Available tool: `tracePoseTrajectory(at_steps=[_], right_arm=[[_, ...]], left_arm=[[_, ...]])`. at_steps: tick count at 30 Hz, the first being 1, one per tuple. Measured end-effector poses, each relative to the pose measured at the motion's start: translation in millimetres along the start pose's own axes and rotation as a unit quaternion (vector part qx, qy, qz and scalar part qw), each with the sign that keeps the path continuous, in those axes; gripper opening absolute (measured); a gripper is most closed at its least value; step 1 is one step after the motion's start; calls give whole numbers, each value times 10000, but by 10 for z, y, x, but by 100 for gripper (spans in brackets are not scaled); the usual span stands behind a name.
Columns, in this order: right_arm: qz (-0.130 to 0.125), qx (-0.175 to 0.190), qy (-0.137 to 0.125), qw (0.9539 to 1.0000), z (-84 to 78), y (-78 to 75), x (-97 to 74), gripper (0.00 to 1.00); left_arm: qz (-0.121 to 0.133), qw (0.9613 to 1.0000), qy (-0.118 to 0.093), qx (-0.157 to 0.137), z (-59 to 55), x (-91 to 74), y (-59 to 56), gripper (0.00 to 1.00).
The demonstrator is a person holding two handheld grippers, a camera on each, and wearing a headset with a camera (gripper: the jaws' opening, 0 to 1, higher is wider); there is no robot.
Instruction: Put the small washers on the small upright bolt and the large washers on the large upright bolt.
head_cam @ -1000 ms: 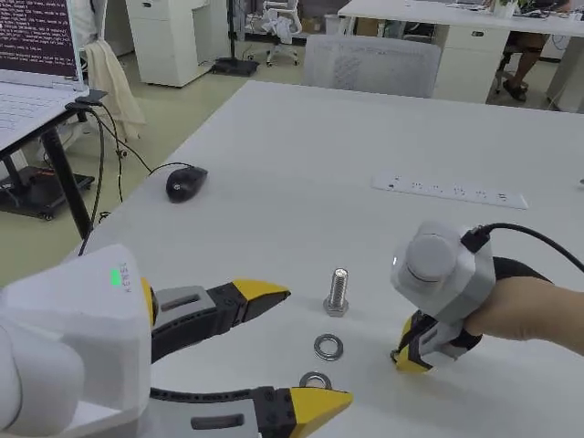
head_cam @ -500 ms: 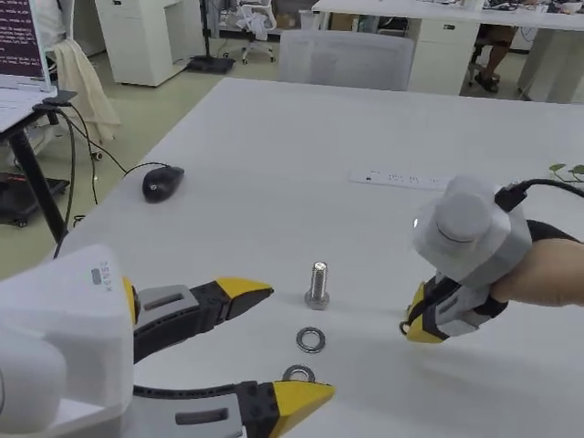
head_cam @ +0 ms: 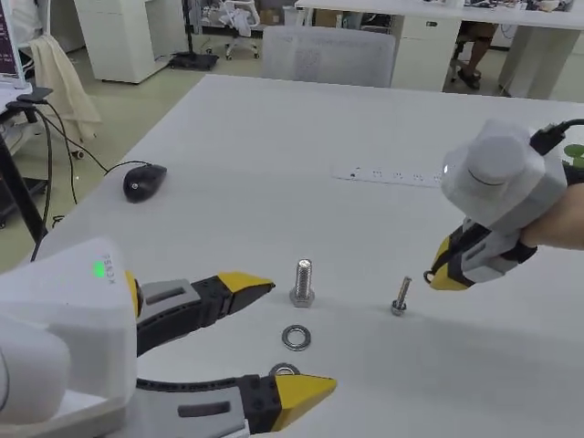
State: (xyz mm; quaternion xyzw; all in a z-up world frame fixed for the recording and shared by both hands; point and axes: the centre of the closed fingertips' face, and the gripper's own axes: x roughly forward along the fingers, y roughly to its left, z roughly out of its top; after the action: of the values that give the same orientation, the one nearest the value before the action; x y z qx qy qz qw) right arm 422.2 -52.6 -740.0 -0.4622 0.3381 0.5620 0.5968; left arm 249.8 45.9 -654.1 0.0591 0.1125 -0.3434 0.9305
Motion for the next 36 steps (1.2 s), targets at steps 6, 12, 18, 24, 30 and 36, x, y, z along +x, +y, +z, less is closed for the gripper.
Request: tracePoseTrajectory(at_steps=[6, 12, 18, 24, 30, 36], right_arm=[[56, -44, 11, 10000, 97, -40, 89, 12], [190, -70, 71, 9998, 119, -43, 199, 12], [222, -103, 152, 9996, 77, -73, 270, 12], [280, -88, 185, 9994, 63, -79, 321, 12], [315, -114, 280, 9990, 7, -77, 409, 12], [374, -111, 310, 9988, -45, -67, 531, 12]], left_arm=[[81, 10000, 38, -38, -43, -43, 57, 55], [163, 9998, 19, -89, -58, -50, 103, 55], [199, 9997, 37, -139, -83, -44, 118, 55], [217, 9996, 61, -186, -109, -39, 132, 55], [225, 9995, 61, -207, -114, -23, 146, 55], [218, 9994, 121, -250, -162, -1, 138, 55]])
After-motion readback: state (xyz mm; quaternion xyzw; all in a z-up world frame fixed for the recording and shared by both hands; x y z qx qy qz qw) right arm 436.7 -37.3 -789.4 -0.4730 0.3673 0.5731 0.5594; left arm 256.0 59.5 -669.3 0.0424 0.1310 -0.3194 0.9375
